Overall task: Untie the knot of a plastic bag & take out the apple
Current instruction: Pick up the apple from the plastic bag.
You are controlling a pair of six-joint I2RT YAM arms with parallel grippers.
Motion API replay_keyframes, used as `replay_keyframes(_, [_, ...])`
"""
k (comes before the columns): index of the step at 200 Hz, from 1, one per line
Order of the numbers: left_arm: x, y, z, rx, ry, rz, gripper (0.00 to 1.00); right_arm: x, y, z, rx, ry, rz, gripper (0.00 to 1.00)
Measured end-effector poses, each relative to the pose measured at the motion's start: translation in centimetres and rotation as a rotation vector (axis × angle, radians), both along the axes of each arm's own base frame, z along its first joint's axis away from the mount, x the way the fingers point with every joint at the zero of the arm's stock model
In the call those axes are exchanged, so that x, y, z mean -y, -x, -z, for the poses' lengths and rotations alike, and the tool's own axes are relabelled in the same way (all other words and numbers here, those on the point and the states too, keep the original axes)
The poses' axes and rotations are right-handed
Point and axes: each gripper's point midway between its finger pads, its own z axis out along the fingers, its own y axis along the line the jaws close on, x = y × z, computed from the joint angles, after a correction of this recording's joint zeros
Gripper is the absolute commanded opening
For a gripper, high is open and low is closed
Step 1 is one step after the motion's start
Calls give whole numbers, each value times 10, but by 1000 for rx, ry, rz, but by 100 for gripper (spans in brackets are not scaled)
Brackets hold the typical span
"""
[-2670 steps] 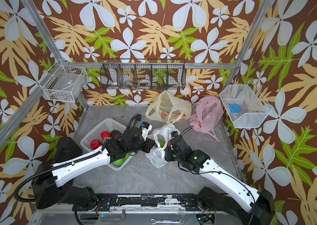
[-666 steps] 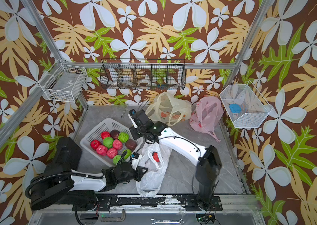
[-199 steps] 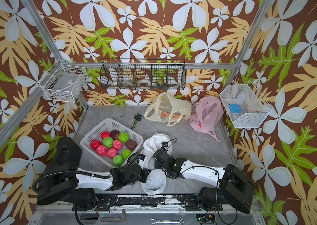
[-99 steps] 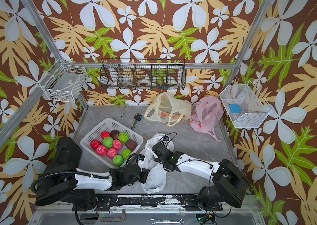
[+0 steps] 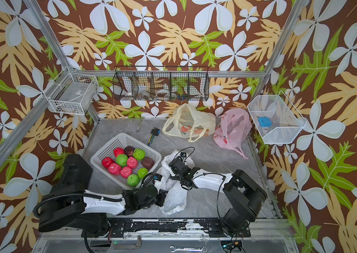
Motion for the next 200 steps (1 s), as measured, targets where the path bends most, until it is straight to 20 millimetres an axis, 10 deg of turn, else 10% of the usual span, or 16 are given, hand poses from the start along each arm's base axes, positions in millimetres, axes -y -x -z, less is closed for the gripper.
replay_keyframes(68, [2, -2, -2, 0, 0, -4, 0, -6, 14, -12, -21, -6, -66, 48])
replay_keyframes(200, [6, -16, -20, 17, 20, -29, 0, 21, 76, -138, 135, -101, -126, 47])
